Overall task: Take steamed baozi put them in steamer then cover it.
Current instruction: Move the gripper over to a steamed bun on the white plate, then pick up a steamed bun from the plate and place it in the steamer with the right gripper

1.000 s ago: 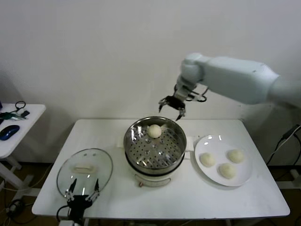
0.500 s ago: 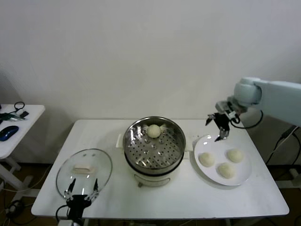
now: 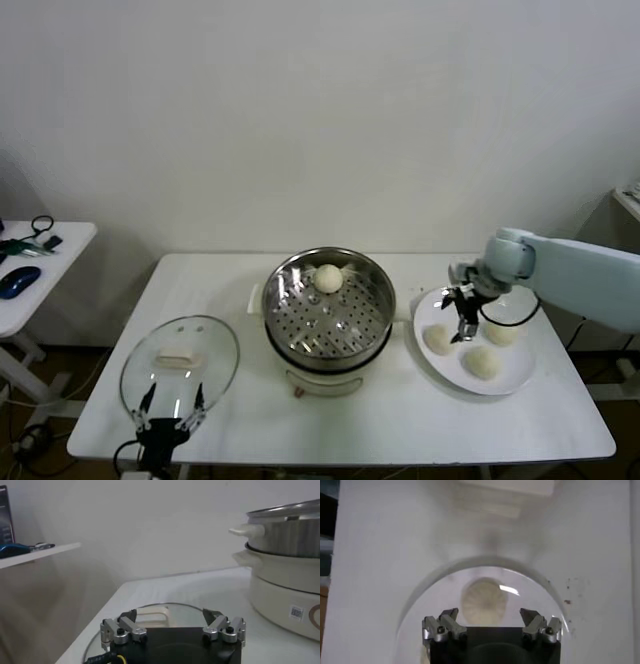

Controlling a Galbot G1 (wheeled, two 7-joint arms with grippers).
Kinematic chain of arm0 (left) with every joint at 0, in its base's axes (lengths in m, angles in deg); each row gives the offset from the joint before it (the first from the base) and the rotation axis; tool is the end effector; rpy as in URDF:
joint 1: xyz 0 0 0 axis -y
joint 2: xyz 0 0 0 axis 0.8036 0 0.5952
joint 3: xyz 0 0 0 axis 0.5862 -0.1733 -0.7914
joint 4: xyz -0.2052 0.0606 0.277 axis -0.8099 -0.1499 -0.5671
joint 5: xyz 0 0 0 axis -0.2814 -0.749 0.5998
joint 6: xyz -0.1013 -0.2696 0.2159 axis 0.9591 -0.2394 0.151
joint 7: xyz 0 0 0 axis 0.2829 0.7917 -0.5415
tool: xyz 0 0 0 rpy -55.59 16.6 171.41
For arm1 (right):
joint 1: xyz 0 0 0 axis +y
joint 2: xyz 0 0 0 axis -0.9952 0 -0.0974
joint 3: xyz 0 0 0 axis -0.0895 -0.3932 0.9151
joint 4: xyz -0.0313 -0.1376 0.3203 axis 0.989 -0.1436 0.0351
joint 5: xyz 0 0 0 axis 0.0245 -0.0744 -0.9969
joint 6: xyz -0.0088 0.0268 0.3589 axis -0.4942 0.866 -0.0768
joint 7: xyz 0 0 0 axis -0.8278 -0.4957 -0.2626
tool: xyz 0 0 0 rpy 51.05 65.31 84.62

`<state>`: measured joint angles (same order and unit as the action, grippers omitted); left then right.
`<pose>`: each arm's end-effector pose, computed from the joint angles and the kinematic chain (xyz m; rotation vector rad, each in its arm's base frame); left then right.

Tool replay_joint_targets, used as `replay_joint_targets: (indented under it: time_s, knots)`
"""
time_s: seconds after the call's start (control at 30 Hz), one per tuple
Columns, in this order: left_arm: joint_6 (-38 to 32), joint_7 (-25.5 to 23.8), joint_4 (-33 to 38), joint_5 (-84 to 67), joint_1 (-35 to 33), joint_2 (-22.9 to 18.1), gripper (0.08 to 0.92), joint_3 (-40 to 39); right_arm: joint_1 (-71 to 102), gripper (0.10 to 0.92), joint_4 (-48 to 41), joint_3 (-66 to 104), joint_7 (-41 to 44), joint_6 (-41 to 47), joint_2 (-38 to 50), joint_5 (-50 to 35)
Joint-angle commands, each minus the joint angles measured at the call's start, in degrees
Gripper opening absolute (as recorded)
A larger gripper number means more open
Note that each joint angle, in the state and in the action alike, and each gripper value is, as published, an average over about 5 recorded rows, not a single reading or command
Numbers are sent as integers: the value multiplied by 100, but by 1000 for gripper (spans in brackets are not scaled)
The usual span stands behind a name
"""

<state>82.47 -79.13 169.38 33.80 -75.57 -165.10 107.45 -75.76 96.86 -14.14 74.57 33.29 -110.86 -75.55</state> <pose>0.1201 0.0703 -0.3826 0.1596 -2.8663 -0.2133 0.5286 -0.1290 -0.2140 1.2271 -1.3850 1.2080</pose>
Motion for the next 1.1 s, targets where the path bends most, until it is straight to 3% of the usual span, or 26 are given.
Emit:
replay_joint_targets:
  time_s: [0.03, 0.2, 0.47, 0.63, 0.9, 1.1]
  knots:
    - [-5, 0, -8, 5, -11, 6, 823, 4, 916, 823, -419, 634, -91, 288, -218, 225]
    - [-8, 2, -6, 28, -10, 10, 823, 3, 1010, 805, -584, 755, -162, 285, -309, 410]
    - [5, 5, 26, 72, 3, -5, 823, -20, 650, 632, -475, 628, -29, 246, -206, 315]
    - [8, 6, 45, 92, 7, -7, 823, -25, -325, 620, -176, 58, 204, 114, -71, -85]
    - [12, 5, 62, 144, 16, 0, 823, -64, -3937, 619, 198, -1892, 1010, -234, -570, -1736]
    - [32, -6, 87, 165, 19, 38, 823, -76, -4930, 619, 1487, -1391, 553, 468, -1148, -3326]
